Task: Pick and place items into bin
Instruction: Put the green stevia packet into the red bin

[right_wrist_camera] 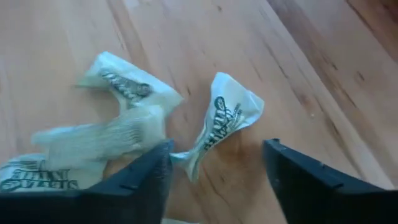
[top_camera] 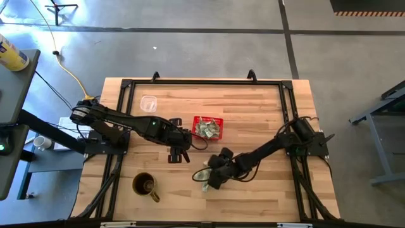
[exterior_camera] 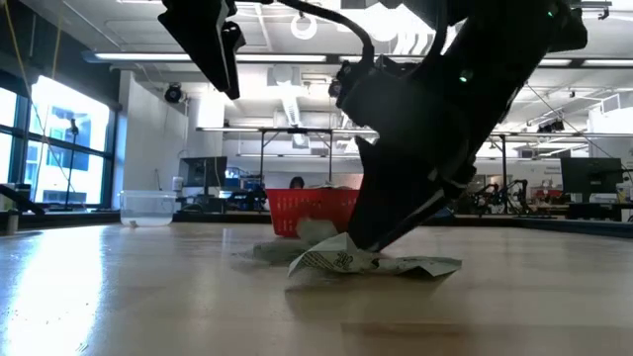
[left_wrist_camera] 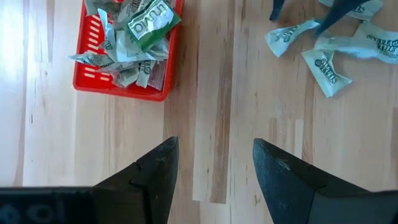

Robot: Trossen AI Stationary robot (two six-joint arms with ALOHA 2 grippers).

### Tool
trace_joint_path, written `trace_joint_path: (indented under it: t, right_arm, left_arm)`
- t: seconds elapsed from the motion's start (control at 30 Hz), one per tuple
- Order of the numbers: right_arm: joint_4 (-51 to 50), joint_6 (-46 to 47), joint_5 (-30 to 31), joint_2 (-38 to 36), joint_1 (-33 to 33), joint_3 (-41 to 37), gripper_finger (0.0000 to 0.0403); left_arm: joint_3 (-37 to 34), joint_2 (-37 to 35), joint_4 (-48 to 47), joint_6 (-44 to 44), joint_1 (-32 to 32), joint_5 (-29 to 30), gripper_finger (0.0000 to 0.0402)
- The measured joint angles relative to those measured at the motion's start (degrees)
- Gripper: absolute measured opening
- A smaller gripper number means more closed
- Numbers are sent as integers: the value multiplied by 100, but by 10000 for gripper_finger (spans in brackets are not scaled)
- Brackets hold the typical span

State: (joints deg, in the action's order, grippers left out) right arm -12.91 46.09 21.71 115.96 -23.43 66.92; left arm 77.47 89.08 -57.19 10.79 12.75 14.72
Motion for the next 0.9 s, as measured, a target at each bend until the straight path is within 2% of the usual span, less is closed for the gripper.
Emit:
trace_joint_path:
  t: [0.2, 0.3, 0.37, 0.5, 0.67, 0.83, 0.9]
  right_arm:
    - [68, -7, 70, 131, 85, 4, 114]
    - [81, -125, -48, 21, 213, -7, 42]
    - [25, -125, -229, -97, 349, -16, 12]
    - [-184, -80, -88, -569, 692, -48, 20]
    - [-836, -766, 670, -1509, 1095, -24, 8]
    - [-1325, -1396, 275, -1759, 1921, -38, 25]
    - [-1112, -1813, -64, -1736, 2176, -42, 38]
  left_arm:
    - [0, 0, 2, 0, 0, -2, 238]
    - [0, 0, 2, 0, 0, -2, 238]
    - [2, 0, 2, 0, 0, -2, 238]
    - [2, 0, 4, 0, 0, -2, 238]
    - [3, 0, 1, 0, 0, -4, 238]
    - [4, 0, 35, -50, 0, -71, 238]
    - [4, 0, 78, -113, 0, -373, 238]
